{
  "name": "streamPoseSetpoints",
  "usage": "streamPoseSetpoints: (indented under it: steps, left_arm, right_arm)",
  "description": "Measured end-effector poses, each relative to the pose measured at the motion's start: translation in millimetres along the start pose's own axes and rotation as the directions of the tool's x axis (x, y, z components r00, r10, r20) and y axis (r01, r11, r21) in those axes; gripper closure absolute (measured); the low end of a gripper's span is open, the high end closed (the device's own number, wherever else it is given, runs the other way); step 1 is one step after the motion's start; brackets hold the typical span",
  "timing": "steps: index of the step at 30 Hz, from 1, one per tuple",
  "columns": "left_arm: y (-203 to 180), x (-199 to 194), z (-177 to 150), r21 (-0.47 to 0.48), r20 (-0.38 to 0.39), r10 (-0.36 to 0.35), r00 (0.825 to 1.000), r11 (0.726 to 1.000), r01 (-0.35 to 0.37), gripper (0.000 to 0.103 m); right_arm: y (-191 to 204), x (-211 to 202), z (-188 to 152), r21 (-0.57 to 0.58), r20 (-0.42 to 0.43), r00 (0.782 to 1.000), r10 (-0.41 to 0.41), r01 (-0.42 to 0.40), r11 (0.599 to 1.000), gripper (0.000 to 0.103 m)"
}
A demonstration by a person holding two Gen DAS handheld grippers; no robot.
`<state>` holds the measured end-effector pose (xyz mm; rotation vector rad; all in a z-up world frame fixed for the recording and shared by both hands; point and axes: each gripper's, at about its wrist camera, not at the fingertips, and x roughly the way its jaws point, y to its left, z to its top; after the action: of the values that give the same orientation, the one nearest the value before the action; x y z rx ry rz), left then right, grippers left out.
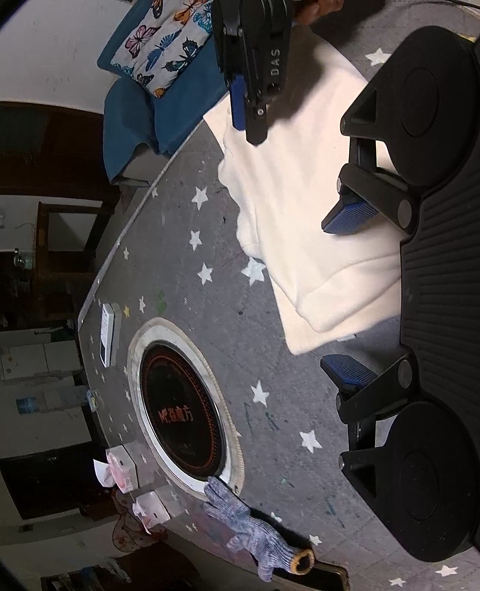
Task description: Fold clothes
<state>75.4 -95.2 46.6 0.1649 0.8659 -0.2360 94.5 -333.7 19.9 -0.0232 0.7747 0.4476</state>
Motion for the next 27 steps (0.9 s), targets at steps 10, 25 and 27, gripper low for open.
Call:
streamPoseSetpoints:
  steps: [10,25,27]
  left_arm:
    - [-11.6,10.8,9.5,0.001,0.008,-0.074,0.997,0.997,0.074,0.047]
    - [-22.3,35.5,6.5,0.021,-0.007,-0.079,0.997,0.997,0.079,0.054]
    - [-22.1,35.2,6.2,0.02,-0.005,-0.079,0.997,0.997,0.079,0.054]
  right_arm:
    - [3.8,-4.2,6.0,-0.018,0.012,1.0,-0.004,0.005,1.0,0.075]
    - [25.5,-16.6,-12.8,-0.058,0.006,0.998,0.061,-0.061,0.996,0.069]
    - [28.5,-17.6,-17.3,-0.077,0.007,0.999,0.052,-0.051,0.996,0.069]
